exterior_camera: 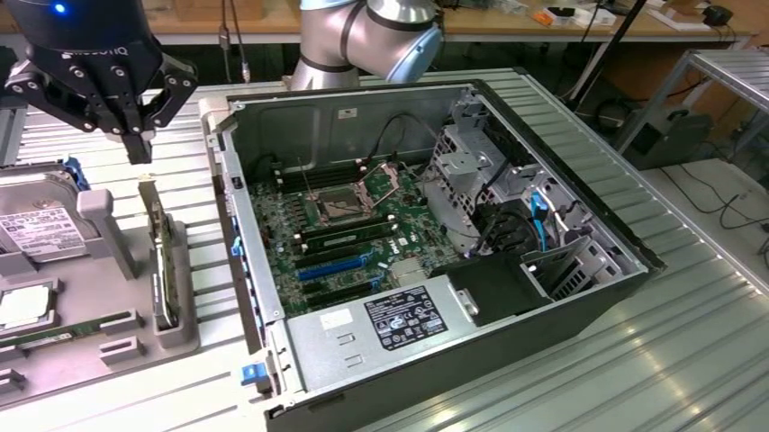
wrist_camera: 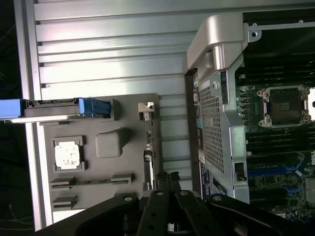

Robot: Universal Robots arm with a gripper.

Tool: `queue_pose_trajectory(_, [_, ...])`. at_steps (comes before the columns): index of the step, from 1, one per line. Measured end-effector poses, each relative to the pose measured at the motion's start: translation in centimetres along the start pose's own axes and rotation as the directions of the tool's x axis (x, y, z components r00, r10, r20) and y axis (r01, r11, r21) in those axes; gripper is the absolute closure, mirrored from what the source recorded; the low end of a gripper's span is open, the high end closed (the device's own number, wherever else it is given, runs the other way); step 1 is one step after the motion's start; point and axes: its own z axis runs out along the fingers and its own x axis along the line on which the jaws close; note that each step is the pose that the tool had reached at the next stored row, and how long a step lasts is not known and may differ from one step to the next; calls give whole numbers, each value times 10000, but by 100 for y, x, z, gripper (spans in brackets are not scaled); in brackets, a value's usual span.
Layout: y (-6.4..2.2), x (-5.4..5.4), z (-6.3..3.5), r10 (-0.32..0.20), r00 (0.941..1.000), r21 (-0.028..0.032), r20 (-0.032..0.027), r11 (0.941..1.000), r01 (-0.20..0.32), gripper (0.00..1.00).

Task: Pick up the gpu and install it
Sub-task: 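Reach for the gpu, then pick up the gpu and move the gpu toward the slot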

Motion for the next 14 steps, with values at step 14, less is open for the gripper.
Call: queue_pose_trajectory(14, [-12,156,3,-3,10000,-1,20,10000,3,89])
